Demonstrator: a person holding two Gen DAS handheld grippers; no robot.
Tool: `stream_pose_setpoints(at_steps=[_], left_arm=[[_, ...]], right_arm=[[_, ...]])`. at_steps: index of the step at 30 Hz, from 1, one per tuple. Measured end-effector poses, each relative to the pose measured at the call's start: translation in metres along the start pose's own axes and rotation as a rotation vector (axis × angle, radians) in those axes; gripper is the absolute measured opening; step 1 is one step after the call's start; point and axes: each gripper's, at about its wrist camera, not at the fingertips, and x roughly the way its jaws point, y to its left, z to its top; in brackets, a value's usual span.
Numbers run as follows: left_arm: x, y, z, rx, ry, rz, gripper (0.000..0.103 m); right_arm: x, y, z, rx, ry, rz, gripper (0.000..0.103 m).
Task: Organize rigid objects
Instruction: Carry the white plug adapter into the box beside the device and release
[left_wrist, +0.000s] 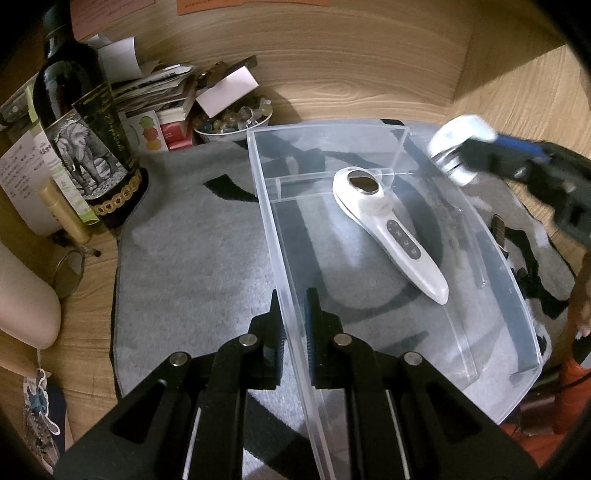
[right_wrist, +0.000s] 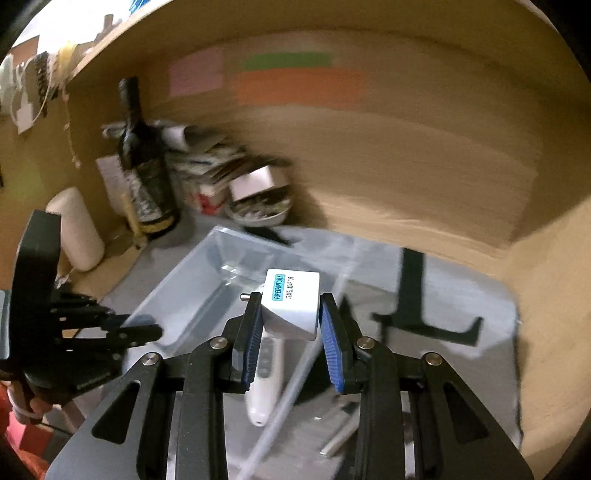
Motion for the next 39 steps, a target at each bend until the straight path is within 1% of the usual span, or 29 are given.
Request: stream_pose_setpoints(at_steps=[9, 17, 21, 28, 30, 32, 34, 35, 36, 37, 38, 39], left_arm=[[0.000, 0.000, -0.002, 0.003, -0.011, -0.009, 0.011], [-0.001, -0.001, -0.002, 0.001, -0.016, -0.011, 0.011], [0.000, -0.001, -0.002, 0.001, -0.016, -0.011, 0.011], [0.000, 0.000, -0.001, -0.002, -0.012, -0.008, 0.011], [0.000, 0.000, 0.000, -0.002, -0.011, -0.007, 0.011], [0.001, -0.001, 0.000, -0.002, -0.010, -0.005, 0.011], [0.001, -0.001, 0.000, -0.002, -0.009, -0.003, 0.011], [0.001, -0.001, 0.001, -0.002, -0.009, -0.003, 0.011], [0.001, 0.000, 0.001, -0.001, -0.009, -0.002, 0.011], [0.001, 0.000, 0.001, -0.001, -0.008, -0.001, 0.011], [0.002, 0.000, 0.001, 0.000, -0.008, 0.000, 0.011], [0.002, -0.001, 0.001, 0.000, -0.008, 0.001, 0.011]], right_arm=[[0.047, 0.035, -0.001, -0.132, 0.153, 0.030, 0.028], [0.069, 0.053, -0.002, -0.225, 0.247, 0.049, 0.028], [0.071, 0.055, -0.003, -0.229, 0.258, 0.056, 0.028], [0.057, 0.051, 0.000, -0.215, 0.208, 0.049, 0.029], [0.050, 0.047, 0.002, -0.204, 0.185, 0.043, 0.033], [0.042, 0.043, 0.003, -0.191, 0.161, 0.036, 0.041], [0.032, 0.037, 0.004, -0.177, 0.132, 0.023, 0.047], [0.028, 0.034, 0.004, -0.171, 0.119, 0.015, 0.053], [0.021, 0.030, 0.004, -0.163, 0.102, 0.003, 0.057], [0.017, 0.027, 0.003, -0.157, 0.087, -0.010, 0.065], [0.011, 0.023, 0.003, -0.150, 0.070, -0.025, 0.070], [0.004, 0.019, 0.001, -0.143, 0.054, -0.042, 0.071]])
